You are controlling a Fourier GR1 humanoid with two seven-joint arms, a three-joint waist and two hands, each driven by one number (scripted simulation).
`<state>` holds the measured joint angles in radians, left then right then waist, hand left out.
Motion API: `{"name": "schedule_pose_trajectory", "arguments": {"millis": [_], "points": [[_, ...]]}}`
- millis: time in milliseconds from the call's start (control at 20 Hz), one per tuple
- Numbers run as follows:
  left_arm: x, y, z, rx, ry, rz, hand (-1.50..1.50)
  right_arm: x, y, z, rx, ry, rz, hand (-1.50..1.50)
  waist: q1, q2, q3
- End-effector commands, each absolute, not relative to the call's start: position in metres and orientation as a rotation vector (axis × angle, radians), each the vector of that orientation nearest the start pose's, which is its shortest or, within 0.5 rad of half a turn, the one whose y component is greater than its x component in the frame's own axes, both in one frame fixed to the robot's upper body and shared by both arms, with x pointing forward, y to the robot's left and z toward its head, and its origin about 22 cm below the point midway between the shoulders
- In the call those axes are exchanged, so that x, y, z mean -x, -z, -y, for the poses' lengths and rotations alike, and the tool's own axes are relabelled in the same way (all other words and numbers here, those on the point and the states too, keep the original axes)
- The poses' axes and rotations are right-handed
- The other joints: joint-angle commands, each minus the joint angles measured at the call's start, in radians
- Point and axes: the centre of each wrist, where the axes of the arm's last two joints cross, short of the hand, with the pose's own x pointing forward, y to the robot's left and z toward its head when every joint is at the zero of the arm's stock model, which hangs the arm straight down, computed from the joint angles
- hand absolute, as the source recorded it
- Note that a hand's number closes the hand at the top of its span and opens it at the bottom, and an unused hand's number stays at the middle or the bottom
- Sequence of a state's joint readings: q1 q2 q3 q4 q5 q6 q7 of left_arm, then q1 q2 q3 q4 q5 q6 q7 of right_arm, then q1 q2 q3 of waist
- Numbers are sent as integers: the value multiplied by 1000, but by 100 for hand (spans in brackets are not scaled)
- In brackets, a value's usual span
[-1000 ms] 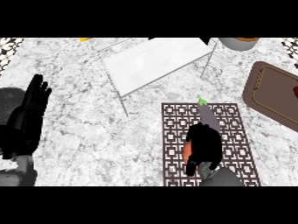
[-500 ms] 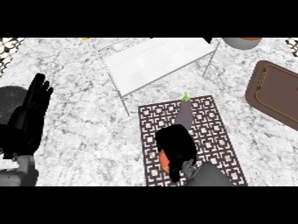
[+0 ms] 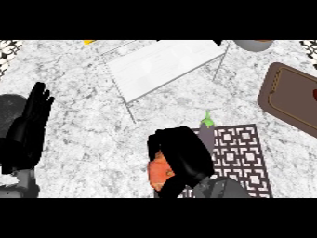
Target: Pick the squash from the placemat and place it in the tiered shelf
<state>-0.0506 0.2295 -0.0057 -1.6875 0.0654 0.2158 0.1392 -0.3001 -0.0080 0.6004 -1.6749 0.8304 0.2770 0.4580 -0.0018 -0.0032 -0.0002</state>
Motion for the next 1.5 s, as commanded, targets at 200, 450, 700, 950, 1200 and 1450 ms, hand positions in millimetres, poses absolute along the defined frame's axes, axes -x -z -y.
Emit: {"name": "schedule_pose_trajectory", "arguments": {"millis": [200,450,700,950,1200,1450], "points": [[-252,-53,-261,-256,-35,1599,0,-214,-182,82,472,-886,1663,150,-3,-2,-1],[-259,-64,-261,-240,-52,1607,0,-240,-226,100,630,-855,1675,150,2,1,0],[-255,-58,-250,-240,-54,1608,0,-285,-215,122,630,-796,1659,150,6,4,0],[-260,-54,-281,-259,-29,1608,0,-310,-213,116,654,-732,1688,150,7,4,0],[-250,-59,-271,-239,-25,1611,0,-348,-205,98,646,-673,1677,150,16,5,0],[-251,-60,-260,-234,-24,1615,0,-374,-175,86,668,-669,1708,150,18,6,0]]}}
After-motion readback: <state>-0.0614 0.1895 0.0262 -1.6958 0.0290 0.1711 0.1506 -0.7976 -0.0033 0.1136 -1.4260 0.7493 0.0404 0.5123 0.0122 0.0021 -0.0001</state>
